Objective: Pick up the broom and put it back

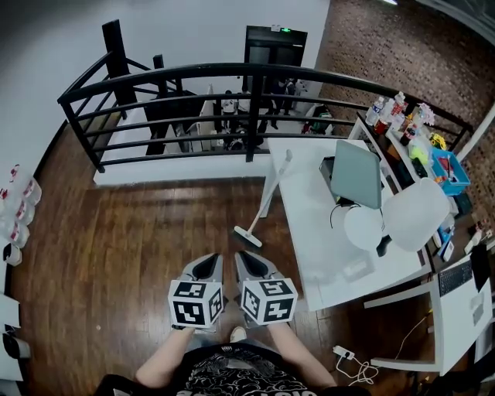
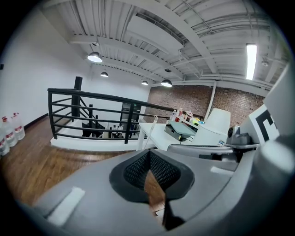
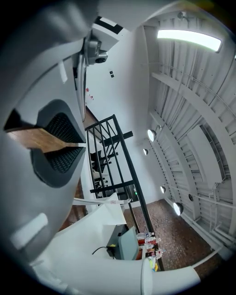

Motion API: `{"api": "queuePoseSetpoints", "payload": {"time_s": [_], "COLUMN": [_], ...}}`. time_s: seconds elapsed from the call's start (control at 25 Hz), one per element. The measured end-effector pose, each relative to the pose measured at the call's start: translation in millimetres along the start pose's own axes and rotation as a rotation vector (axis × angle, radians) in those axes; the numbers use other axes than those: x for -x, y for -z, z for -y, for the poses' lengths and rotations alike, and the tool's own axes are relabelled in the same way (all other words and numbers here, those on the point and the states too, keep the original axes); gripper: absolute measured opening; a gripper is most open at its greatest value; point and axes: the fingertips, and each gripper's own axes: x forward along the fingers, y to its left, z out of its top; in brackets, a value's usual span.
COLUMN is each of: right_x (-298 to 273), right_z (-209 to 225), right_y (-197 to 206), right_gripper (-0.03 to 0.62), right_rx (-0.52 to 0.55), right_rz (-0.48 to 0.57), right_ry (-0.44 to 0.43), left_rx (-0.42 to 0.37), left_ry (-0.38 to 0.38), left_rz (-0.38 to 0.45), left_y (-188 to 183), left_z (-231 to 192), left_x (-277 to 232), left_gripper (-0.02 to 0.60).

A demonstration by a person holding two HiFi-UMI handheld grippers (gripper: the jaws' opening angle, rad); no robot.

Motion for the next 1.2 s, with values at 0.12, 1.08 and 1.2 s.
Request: {"api": "queuePoseSetpoints", "payload": {"time_s": [0.12,1.08,1.2], "right_x": [-6,-127,-142], "right_z": [15,135,157], "right_y": [-9,-89,-101], "right_gripper": [0.029,0.137,0.137], "right_rx": [-0.008,-0.035,-0.066], "right_rz": [0.011,0.082,0.103], "right_ry": [-0.003,0.214,0.271], "left_rx": [-0.009,-0.076,-0.093], "left_ry": [-0.001,0.175,0.208], "left_rz": [-0.005,-0.033,-0.044], "left_y": [-7,-99,-113], "left_z": [4,-23,-31], "left_x": [-15,-182,-202], "left_gripper": [0.005,0.005,0.005]}}
